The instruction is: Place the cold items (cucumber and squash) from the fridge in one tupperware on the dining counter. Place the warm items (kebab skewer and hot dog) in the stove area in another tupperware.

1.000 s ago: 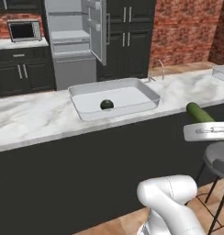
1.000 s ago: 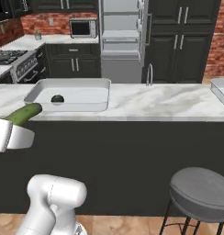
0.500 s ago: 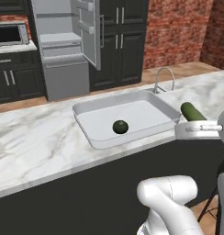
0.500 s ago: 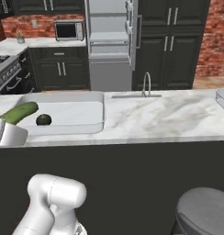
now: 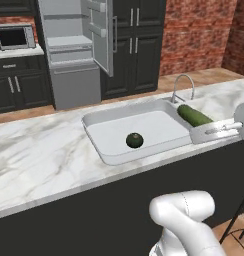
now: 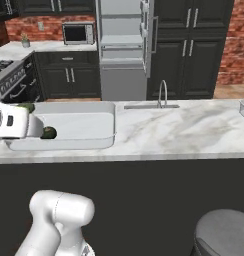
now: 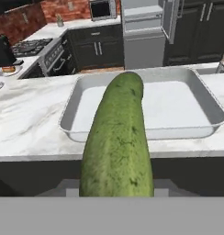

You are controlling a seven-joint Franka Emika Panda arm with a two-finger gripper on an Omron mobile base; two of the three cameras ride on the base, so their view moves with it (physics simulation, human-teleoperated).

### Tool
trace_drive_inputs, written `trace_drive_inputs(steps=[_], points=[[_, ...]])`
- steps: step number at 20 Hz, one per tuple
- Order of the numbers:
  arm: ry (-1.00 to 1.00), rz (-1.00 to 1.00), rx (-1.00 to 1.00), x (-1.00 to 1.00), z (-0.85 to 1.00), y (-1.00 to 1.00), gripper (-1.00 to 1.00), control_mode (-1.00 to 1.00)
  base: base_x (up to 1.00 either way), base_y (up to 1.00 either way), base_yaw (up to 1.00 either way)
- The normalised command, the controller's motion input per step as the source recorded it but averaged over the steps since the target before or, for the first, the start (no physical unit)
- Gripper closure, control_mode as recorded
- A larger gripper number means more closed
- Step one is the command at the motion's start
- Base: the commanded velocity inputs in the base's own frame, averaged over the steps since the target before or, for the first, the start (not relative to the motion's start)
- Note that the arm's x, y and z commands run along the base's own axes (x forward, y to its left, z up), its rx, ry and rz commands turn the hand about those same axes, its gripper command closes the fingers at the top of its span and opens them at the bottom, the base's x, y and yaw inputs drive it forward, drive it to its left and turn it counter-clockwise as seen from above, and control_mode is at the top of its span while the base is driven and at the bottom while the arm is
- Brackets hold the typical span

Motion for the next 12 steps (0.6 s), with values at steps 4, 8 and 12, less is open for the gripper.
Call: trace_drive_inputs(steps=[4, 8, 12], points=[[0.23, 0.27, -0.31, 0.53, 0.24, 0.07, 1.00, -1.00, 0.00, 0.00, 0.00], [0.20, 0.12, -0.22, 0.48, -0.02, 0.02, 1.00, -1.00, 0.00, 0.00, 0.00], [0.02, 0.23, -0.13, 0.43, -0.26, -0.01, 1.00, -1.00, 0.00, 0.00, 0.00]])
